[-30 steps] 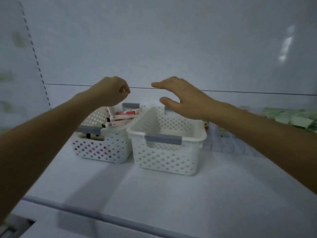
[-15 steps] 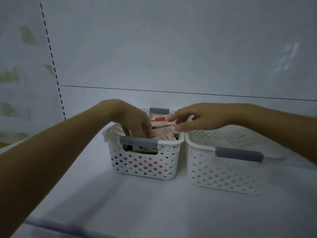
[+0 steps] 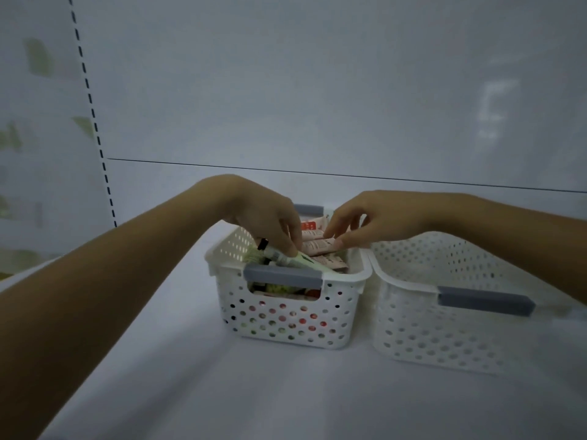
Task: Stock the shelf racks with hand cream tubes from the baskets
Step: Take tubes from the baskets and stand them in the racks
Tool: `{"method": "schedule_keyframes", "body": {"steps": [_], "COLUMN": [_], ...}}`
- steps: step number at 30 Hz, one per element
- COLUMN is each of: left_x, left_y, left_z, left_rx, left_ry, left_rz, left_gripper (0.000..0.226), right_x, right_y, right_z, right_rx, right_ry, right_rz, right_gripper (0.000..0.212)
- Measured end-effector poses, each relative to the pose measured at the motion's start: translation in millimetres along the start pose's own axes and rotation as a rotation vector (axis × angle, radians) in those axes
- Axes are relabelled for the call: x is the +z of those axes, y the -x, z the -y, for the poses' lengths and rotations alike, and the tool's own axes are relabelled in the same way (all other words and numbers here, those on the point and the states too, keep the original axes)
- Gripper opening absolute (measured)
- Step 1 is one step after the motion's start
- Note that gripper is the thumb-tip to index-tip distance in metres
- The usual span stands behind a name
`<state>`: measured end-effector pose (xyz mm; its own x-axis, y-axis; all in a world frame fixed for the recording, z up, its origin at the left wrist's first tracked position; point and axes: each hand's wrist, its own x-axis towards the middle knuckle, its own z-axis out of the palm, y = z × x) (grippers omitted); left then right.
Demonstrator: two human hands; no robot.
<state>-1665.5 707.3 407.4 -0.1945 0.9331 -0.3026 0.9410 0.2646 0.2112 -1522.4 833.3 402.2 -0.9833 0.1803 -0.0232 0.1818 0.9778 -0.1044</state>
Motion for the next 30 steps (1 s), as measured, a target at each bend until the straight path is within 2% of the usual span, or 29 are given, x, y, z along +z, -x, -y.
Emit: {"method": "schedule_keyframes", "body": {"steps": [4,7,12,16,21,25,30], "left_x": [-12,-21,-14,-3,9,13,21], "left_y": [2,1,-12,-28,-36,-38,-41], "left_z": [7,14,21,29,43,48,52], "left_rx": [0.039,0.045,-0.009,-0.004,0.074,0.118,0.099], "left_ry": [0.051,0.106,0.193,0.281,0.533,0.648,0.760], "left_rz": [-0.100,-0.244,-0.442,-0.475,-0.542,-0.616,-0.814], "left_gripper": [0.010,0.007,0.034,0.038,0.033,0.028,0.028], "right_x": [-3,-6,-6,-2,11,17,30], "right_y": [0,-2,-12,-26,-52,-65,-77], "right_z": [-1,-2,9,26,43,50,54], "right_rx": [0.002,0.022,-0.013,-0.108,-0.217,-0.272,-0.319], "right_ry": [-0.061,-0.047,-0.033,-0.063,0.021,0.000,0.059], "right_rz": [-0.075,-0.147,-0.273,-0.163,0.024,0.089,0.114], "right_gripper": [0.023,0.019,0.003,0.009,0.025,0.035,0.043]}}
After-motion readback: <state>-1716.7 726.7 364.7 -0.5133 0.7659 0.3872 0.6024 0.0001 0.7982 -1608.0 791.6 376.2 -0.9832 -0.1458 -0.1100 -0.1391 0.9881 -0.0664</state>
